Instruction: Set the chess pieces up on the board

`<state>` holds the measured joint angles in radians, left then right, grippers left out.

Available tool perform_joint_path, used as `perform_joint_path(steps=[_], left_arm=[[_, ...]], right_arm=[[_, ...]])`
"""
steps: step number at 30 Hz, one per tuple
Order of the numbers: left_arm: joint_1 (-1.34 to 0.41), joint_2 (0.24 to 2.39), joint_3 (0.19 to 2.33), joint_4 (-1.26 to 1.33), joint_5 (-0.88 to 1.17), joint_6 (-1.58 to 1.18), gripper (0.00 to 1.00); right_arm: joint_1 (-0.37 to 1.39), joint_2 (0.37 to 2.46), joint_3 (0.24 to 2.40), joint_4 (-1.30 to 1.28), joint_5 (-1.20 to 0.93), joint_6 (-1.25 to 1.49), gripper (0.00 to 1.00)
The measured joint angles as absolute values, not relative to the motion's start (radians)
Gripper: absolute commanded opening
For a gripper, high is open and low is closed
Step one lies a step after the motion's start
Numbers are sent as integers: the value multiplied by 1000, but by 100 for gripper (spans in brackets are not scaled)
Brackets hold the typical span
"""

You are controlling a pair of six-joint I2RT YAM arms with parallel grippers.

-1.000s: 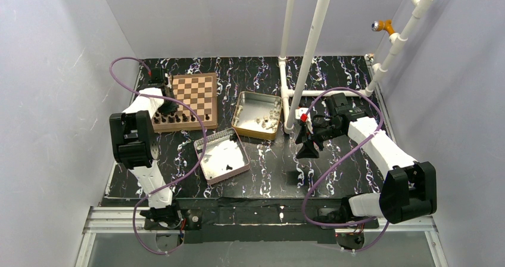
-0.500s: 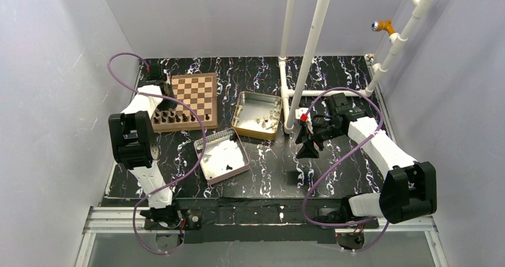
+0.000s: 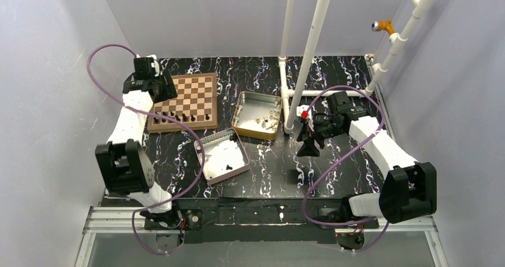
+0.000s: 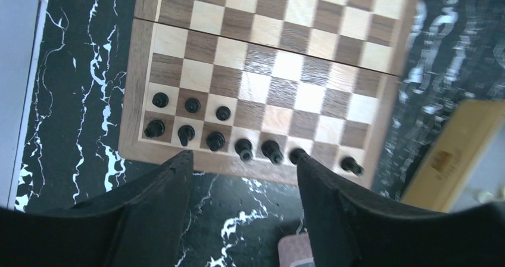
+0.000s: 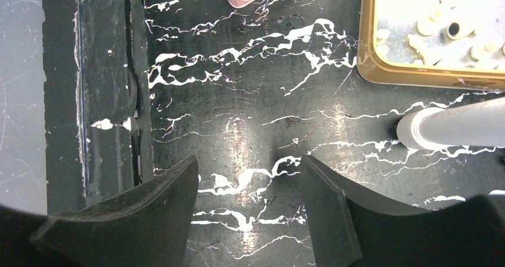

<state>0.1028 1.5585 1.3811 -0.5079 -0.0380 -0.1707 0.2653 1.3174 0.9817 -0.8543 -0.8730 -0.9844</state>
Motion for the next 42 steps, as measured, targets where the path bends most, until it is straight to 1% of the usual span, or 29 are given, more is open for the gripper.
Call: perform_joint_path(steps=[4, 5, 6, 10, 11, 13, 20, 24, 33, 42], left_arm=[[103, 1387, 1341, -540, 22, -181, 91], [103, 1354, 1332, -546, 37, -185, 97], [103, 1318, 1320, -552, 54, -195, 98], [103, 1211, 1269, -574, 122, -244, 98], [103, 1197, 1262, -583, 135, -252, 98], [103, 1170, 1248, -601, 167, -273, 98], [96, 1089, 1223, -657, 229, -316, 98], [80, 1021, 1223, -691, 250, -327, 98], [61, 926, 1224, -777, 298, -349, 98], [43, 900, 1288, -877, 307, -351, 98]], right_arm=[[252, 1317, 997, -818, -842, -888, 80], [248, 1316, 1001, -812, -837, -876, 81], [243, 1314, 1006, -804, -831, -858, 83], [224, 1287, 1010, -774, -809, -785, 92], [215, 1275, 1010, -765, -805, -760, 96], [196, 1249, 1011, -746, -794, -722, 98], [122, 1131, 1011, -687, -770, -588, 99], [98, 1080, 1011, -646, -712, -470, 98], [78, 1040, 1011, -594, -492, -210, 98], [78, 1023, 1030, -588, -403, -66, 98]])
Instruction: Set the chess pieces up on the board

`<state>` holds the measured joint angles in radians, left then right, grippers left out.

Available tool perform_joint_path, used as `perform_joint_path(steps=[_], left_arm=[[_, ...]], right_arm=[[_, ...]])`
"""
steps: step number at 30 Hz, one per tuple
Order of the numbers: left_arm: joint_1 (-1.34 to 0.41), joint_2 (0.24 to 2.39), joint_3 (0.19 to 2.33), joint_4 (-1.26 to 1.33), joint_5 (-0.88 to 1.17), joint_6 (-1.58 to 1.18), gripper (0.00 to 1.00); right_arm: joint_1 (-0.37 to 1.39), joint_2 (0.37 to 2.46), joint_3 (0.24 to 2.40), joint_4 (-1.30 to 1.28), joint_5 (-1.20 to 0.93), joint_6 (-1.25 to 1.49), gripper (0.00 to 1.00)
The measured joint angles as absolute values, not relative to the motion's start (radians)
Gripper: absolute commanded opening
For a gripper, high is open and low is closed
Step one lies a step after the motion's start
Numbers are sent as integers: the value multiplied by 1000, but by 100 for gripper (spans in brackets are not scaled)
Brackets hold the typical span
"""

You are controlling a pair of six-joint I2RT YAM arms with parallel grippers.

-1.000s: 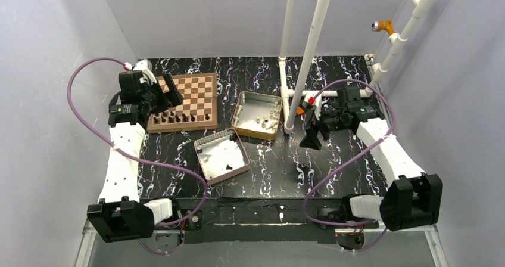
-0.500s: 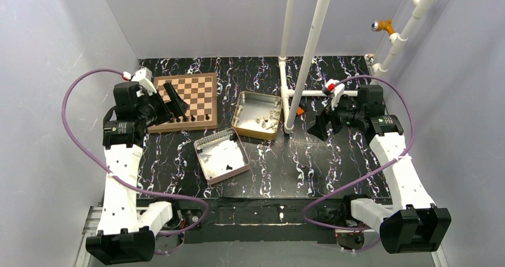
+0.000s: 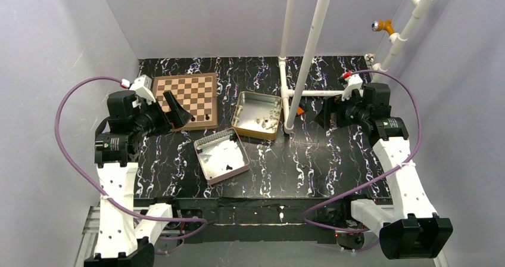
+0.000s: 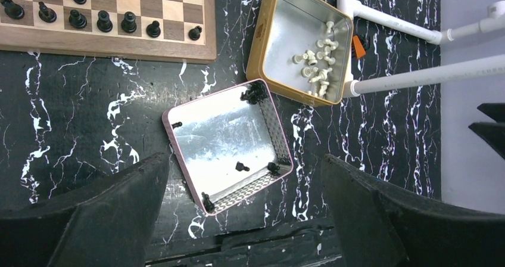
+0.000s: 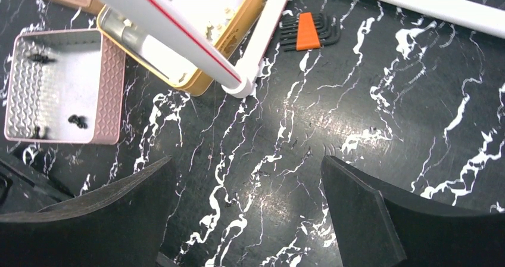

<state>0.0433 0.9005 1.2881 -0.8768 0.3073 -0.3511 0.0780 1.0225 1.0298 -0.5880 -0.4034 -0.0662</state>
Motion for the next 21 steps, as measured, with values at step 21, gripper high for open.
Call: perform_joint_path(steps=[21], left_arm=[[-128, 902, 1401, -941, 202, -270, 98]], right_arm=[[64, 1019, 1118, -626, -104, 50, 98]])
